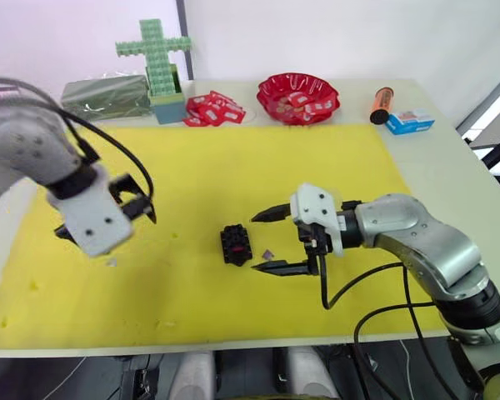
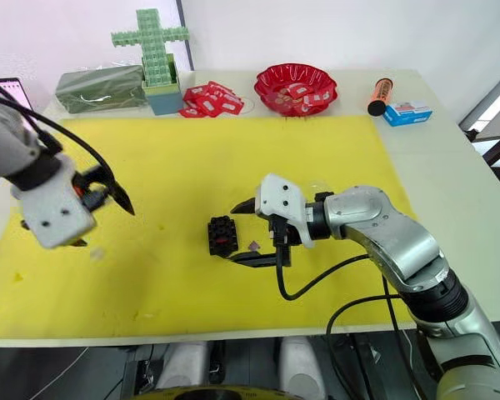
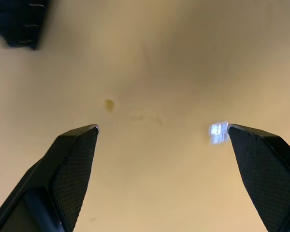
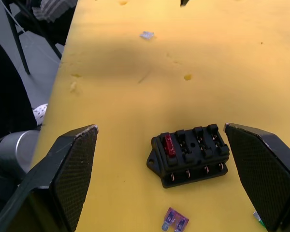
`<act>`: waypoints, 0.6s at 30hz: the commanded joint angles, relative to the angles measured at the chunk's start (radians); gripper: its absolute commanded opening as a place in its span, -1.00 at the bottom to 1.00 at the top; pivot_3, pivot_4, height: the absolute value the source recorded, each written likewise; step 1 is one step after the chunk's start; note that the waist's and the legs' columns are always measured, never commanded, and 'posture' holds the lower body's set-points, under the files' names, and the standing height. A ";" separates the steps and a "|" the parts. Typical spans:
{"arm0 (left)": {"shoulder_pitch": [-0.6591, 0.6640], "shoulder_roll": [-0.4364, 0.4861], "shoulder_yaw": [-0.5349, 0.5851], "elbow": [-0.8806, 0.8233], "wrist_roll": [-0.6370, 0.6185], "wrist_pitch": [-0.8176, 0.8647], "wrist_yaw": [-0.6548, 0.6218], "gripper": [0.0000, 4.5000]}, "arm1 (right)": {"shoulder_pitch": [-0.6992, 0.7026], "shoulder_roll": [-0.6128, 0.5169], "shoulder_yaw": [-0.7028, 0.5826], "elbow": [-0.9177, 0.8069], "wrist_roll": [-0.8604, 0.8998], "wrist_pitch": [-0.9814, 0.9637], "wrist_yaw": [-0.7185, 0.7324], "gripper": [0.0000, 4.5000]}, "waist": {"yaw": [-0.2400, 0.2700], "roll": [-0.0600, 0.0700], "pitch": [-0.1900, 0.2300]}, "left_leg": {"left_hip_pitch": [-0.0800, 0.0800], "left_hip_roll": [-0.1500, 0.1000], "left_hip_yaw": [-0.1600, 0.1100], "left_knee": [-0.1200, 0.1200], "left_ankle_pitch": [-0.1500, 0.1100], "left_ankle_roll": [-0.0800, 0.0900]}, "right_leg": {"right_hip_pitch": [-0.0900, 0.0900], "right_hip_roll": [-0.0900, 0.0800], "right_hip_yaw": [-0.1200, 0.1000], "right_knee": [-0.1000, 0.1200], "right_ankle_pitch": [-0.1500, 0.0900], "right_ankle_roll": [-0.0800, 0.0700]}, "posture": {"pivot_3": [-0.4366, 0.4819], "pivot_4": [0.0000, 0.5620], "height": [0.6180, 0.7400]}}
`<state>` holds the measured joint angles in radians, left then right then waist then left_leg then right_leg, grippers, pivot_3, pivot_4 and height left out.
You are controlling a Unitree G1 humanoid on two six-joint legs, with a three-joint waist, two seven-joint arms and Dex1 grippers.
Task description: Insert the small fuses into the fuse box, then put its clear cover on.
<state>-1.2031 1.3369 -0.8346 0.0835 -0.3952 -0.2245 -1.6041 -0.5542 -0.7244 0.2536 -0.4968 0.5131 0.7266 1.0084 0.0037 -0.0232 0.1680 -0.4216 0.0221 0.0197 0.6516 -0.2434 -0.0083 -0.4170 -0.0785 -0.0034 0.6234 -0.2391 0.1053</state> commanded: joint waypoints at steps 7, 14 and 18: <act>0.111 -0.190 0.597 0.433 -0.301 0.980 0.264 0.99 | -0.035 0.039 -0.006 -0.007 0.005 -0.030 0.002 1.00 | -0.042 -0.001 0.000 | 0.003 0.002 0.002 0.008 -0.006 0.010 | 0.004 0.001 0.004 0.009 -0.005 0.004 | -0.05 -0.47 1.00; 0.623 -0.101 1.302 0.268 -0.620 1.626 0.539 0.99 | -0.062 0.089 0.025 0.032 -0.006 -0.062 0.017 1.00 | -0.045 -0.003 0.000 | 0.005 0.009 0.003 0.000 -0.009 0.015 | -0.003 0.002 0.000 0.009 -0.008 0.000 | -0.05 -0.47 1.00; 0.907 -0.199 1.646 0.245 -0.679 1.826 0.687 0.99 | -0.074 0.118 0.046 0.056 -0.016 -0.086 0.029 1.00 | -0.030 -0.002 0.000 | 0.017 0.008 0.006 -0.001 -0.008 0.012 | 0.008 -0.002 0.000 0.008 -0.009 -0.002 | -0.05 -0.47 1.00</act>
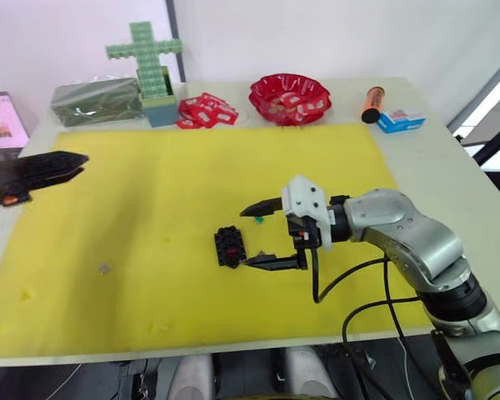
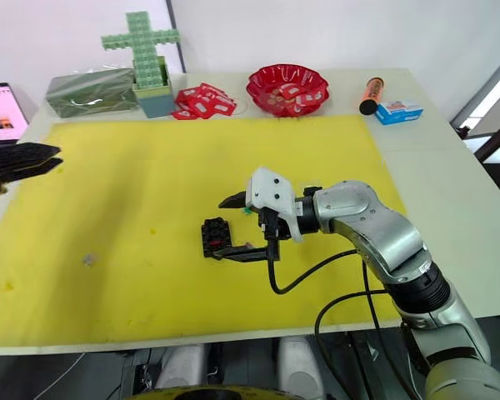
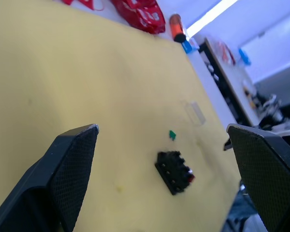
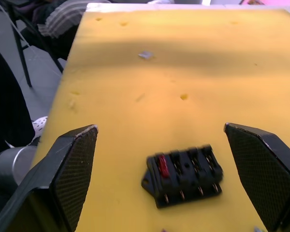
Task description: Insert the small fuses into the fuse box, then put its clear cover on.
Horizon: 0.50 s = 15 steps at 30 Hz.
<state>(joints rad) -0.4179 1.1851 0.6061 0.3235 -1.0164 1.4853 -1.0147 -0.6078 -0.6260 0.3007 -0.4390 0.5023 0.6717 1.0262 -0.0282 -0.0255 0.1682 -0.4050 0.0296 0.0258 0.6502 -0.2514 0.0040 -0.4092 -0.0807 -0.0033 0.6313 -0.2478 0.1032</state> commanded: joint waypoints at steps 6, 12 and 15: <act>0.398 -0.144 0.342 -0.009 -0.307 0.129 0.304 0.99 | -0.026 0.050 0.020 0.022 -0.031 -0.065 0.022 1.00 | 0.022 -0.005 -0.002 | 0.007 0.001 -0.003 -0.002 -0.001 -0.008 | 0.002 -0.005 -0.002 0.000 -0.003 -0.008 | -0.05 -0.47 1.00; 0.525 -0.246 0.345 -0.088 -0.482 0.129 0.455 0.99 | -0.030 0.055 0.026 0.030 -0.035 -0.075 0.035 1.00 | 0.018 -0.008 -0.005 | 0.010 -0.001 0.001 -0.006 -0.001 -0.028 | 0.001 -0.015 -0.002 -0.001 -0.003 -0.014 | -0.05 -0.47 1.00; 0.490 -0.261 0.259 -0.085 -0.520 0.129 0.514 0.99 | -0.034 0.053 0.031 0.032 -0.042 -0.082 0.043 1.00 | 0.020 -0.009 -0.006 | 0.010 -0.001 0.000 -0.005 -0.002 -0.030 | 0.001 -0.016 -0.004 -0.001 -0.003 -0.014 | -0.05 -0.47 1.00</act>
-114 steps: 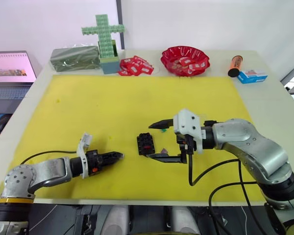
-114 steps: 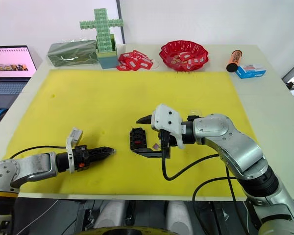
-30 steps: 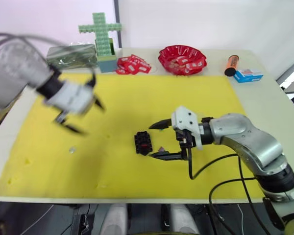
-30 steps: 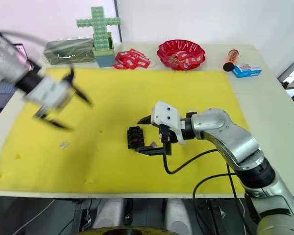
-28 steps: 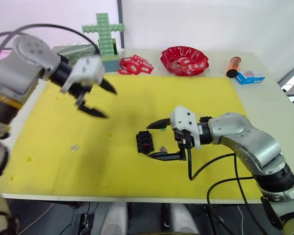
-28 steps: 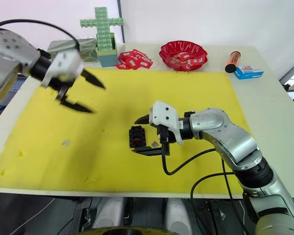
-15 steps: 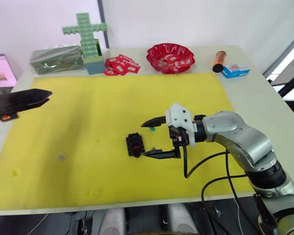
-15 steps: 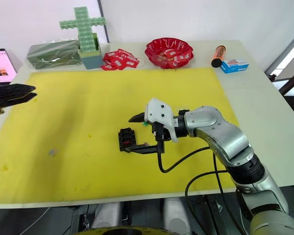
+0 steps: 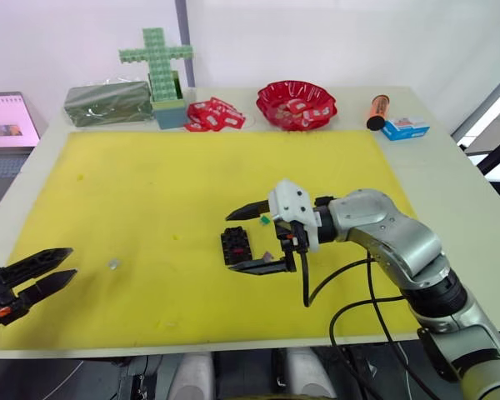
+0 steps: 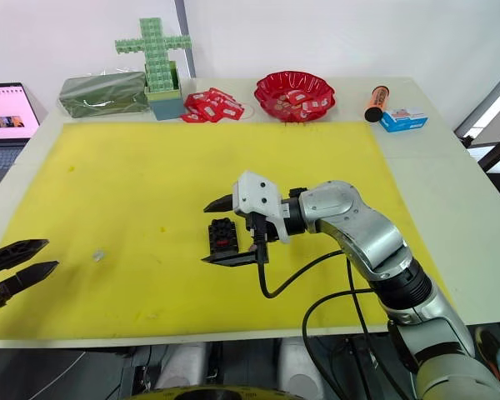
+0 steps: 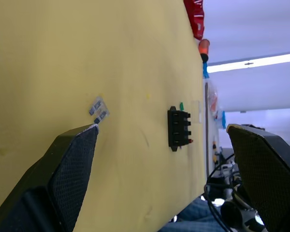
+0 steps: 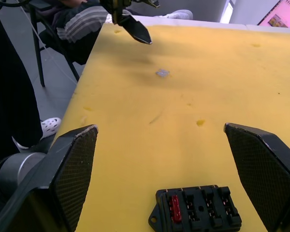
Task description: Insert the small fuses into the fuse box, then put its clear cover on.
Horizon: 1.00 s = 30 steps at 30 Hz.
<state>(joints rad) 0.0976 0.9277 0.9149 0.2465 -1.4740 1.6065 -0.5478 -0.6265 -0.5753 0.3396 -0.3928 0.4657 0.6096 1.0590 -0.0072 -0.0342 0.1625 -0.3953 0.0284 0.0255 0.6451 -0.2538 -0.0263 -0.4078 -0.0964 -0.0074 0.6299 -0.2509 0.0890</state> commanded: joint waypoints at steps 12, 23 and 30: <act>-0.145 0.061 -0.265 0.027 0.100 -0.020 -0.044 0.99 | -0.024 -0.005 -0.029 -0.078 0.007 0.053 -0.014 1.00 | -0.014 0.000 -0.001 | -0.001 0.000 0.005 -0.006 0.001 0.002 | -0.003 -0.001 0.000 -0.001 0.000 -0.001 | -0.05 -0.47 1.00; -0.220 0.253 -0.398 0.090 0.263 -0.048 -0.376 0.99 | -0.016 -0.029 -0.038 -0.108 0.012 0.086 -0.018 1.00 | -0.013 0.000 -0.001 | -0.005 0.000 0.007 -0.010 0.002 0.000 | -0.015 -0.003 0.000 -0.002 0.001 -0.004 | -0.05 -0.47 1.00; -0.249 0.307 -0.625 0.128 0.458 -0.221 -0.619 0.99 | -0.018 -0.031 -0.032 -0.104 0.014 0.081 -0.015 1.00 | -0.013 0.000 -0.001 | -0.012 0.001 0.011 -0.014 0.003 -0.001 | -0.020 -0.002 0.000 -0.001 0.001 -0.004 | -0.05 -0.47 1.00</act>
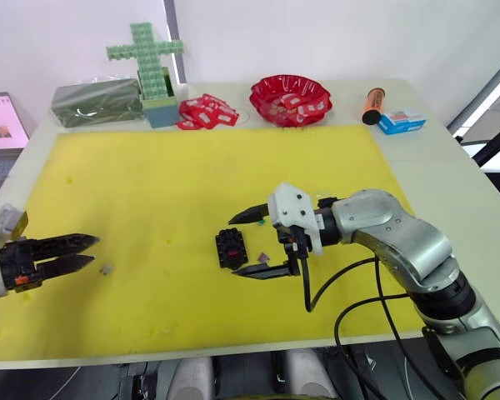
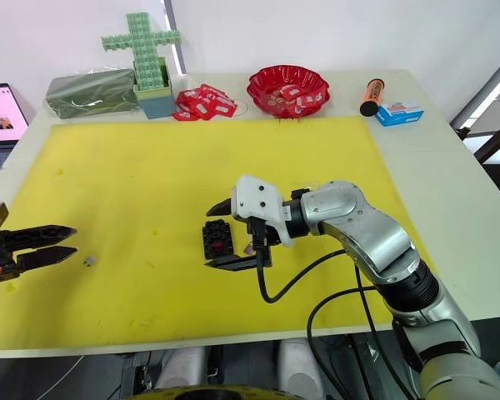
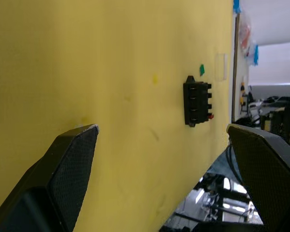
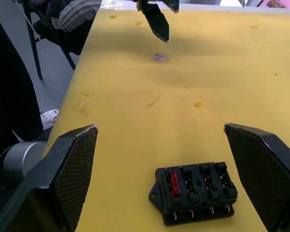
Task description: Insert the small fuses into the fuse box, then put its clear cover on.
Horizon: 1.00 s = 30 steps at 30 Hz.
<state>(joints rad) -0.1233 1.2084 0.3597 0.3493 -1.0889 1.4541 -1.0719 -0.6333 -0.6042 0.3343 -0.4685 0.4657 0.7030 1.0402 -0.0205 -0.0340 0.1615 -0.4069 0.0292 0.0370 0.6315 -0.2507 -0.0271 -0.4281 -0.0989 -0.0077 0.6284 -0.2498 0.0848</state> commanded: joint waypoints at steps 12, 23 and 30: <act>-0.115 0.020 -0.254 0.087 0.248 -0.148 -0.303 0.99 | -0.004 -0.027 -0.041 -0.050 0.033 0.017 0.001 1.00 | 0.005 0.000 0.000 | -0.001 0.002 0.003 0.003 0.001 0.001 | 0.001 0.008 -0.003 0.001 0.000 0.000 | -0.05 -0.47 1.00; -0.134 -0.037 -0.256 0.060 0.281 -0.133 -0.301 0.99 | -0.012 -0.030 -0.038 -0.051 0.044 0.026 -0.009 1.00 | 0.010 0.000 0.000 | -0.001 0.002 0.008 0.007 0.000 0.002 | 0.002 0.012 -0.002 0.002 0.001 0.002 | -0.05 -0.47 1.00; -0.136 -0.059 -0.261 0.087 0.346 -0.195 -0.251 0.99 | -0.021 -0.029 -0.037 -0.045 0.042 0.028 -0.010 1.00 | 0.010 0.000 0.000 | -0.001 0.003 0.008 0.011 0.000 0.003 | 0.004 0.012 -0.002 0.003 0.001 0.001 | -0.05 -0.47 1.00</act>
<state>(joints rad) -0.2674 1.1567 0.1067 0.4272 -0.7831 1.2763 -1.3489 -0.6317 -0.6305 0.3304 -0.4834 0.4958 0.7351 1.0323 -0.0100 -0.0341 0.1614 -0.4075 0.0317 0.0449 0.6428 -0.2512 -0.0242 -0.4242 -0.0871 -0.0100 0.6315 -0.2492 0.0861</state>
